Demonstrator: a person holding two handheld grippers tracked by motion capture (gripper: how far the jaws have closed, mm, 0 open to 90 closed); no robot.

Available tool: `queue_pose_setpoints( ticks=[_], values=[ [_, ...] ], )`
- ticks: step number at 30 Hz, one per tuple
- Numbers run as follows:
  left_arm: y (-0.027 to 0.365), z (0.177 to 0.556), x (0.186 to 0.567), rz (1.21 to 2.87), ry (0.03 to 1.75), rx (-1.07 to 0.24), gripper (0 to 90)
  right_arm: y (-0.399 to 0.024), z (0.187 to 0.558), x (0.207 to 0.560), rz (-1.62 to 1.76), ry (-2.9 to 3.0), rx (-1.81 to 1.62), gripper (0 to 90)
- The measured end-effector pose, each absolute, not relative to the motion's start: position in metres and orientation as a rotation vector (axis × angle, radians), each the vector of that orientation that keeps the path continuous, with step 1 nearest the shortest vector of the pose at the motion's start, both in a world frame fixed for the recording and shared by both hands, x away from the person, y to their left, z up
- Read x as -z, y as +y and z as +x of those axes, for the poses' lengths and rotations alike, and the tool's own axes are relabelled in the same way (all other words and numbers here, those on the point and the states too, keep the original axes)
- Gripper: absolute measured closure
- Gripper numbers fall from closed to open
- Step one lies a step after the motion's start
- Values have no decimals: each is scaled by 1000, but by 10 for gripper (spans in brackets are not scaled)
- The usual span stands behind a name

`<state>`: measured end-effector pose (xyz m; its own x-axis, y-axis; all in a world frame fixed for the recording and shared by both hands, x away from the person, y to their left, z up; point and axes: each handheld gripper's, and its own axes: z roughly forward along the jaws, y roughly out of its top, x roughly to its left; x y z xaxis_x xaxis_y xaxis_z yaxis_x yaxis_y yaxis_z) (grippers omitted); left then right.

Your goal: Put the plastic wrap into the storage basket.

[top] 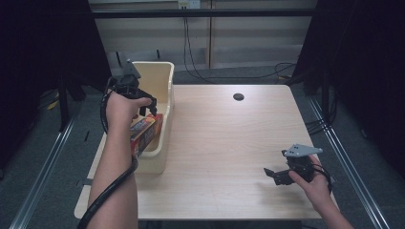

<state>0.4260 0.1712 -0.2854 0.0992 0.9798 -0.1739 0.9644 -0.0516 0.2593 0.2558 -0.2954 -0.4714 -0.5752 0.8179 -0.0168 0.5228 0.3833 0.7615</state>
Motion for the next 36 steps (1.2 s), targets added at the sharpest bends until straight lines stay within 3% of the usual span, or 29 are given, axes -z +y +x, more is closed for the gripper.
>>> queue_pose_setpoints(
  ticks=[14, 36],
  values=[
    [148, 424, 275, 2093, 1771, -54, 180, -298, 254, 469, 1165, 2245, -1034, 19],
    [98, 424, 280, 2158, 1609, -32, 165, -297, 253, 469, 1151, 2257, -1036, 20]
  ],
)
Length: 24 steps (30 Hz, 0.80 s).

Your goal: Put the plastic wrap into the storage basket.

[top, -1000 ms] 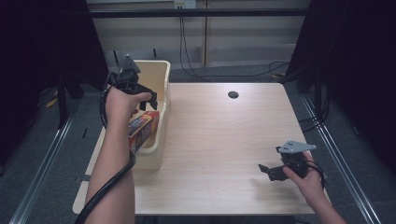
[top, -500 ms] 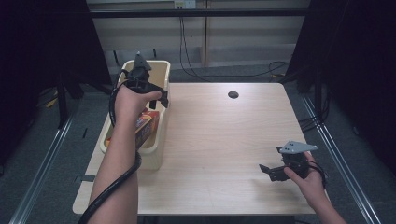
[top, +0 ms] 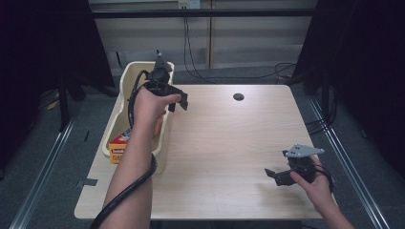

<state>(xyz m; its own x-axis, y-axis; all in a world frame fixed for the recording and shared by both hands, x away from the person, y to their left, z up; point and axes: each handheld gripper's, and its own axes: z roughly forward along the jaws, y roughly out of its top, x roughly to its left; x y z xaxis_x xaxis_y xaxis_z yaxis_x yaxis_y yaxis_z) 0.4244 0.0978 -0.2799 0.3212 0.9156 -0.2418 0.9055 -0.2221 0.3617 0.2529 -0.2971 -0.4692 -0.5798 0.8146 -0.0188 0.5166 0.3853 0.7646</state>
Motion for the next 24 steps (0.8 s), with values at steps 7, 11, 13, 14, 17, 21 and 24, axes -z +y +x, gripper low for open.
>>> queue_pose_setpoints(
  ticks=[7, 11, 13, 14, 17, 21, 24],
  values=[
    [82, 423, 285, 2176, 1560, -35, 165, -297, 253, 469, 1147, 2256, -1032, 20],
    [72, 421, 286, 2185, 1521, -26, 165, -297, 253, 469, 1151, 2259, -1036, 20],
    [68, 421, 289, 2204, 1486, -22, 164, -297, 253, 469, 1153, 2254, -1035, 20],
    [66, 421, 290, 2205, 1474, -26, 159, -297, 253, 469, 1155, 2252, -1032, 20],
    [60, 420, 295, 2209, 1462, -15, 157, -297, 253, 469, 1151, 2258, -1036, 20],
    [51, 418, 300, 2220, 1438, 0, 152, -297, 253, 470, 1146, 2257, -1034, 20],
    [48, 417, 303, 2248, 1408, 2, 144, -297, 253, 470, 1146, 2260, -1033, 20]
  ],
)
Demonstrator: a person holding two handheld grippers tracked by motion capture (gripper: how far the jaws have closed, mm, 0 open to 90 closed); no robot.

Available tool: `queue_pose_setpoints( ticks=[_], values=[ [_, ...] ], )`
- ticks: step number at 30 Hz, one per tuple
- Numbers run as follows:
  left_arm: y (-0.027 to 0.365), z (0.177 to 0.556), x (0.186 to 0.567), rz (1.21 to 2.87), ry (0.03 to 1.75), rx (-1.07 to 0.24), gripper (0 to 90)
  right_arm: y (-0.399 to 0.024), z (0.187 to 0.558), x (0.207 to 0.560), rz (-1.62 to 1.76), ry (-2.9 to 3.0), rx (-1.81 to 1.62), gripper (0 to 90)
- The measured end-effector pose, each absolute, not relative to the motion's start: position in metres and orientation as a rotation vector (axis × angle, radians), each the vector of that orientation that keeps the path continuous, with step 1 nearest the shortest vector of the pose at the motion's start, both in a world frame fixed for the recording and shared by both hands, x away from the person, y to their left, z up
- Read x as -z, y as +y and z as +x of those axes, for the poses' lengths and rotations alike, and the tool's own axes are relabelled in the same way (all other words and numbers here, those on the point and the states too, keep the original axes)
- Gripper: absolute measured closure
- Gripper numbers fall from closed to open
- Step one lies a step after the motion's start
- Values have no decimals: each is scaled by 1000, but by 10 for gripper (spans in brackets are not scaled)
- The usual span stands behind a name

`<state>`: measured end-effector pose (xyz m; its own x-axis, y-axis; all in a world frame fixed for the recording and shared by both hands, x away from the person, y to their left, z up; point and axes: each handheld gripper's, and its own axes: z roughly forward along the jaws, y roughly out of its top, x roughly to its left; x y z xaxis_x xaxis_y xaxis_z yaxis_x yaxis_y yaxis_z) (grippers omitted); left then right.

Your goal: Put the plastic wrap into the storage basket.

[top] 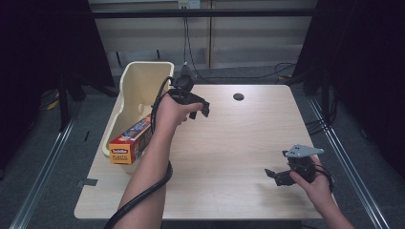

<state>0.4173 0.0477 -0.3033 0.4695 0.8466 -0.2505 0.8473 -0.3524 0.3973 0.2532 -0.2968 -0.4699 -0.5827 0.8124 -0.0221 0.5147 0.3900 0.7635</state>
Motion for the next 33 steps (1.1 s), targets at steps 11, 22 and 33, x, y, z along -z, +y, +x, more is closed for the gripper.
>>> queue_pose_setpoints(
  ticks=[11, 22, 33],
  values=[
    [37, 414, 318, 2263, 1353, 28, 140, -297, 253, 470, 1149, 2260, -1032, 20],
    [23, 405, 339, 2259, 1279, 62, 139, -296, 253, 471, 1146, 2260, -1027, 20],
    [16, 397, 362, 2249, 1221, 67, 135, -296, 254, 472, 1142, 2270, -1020, 20]
  ],
)
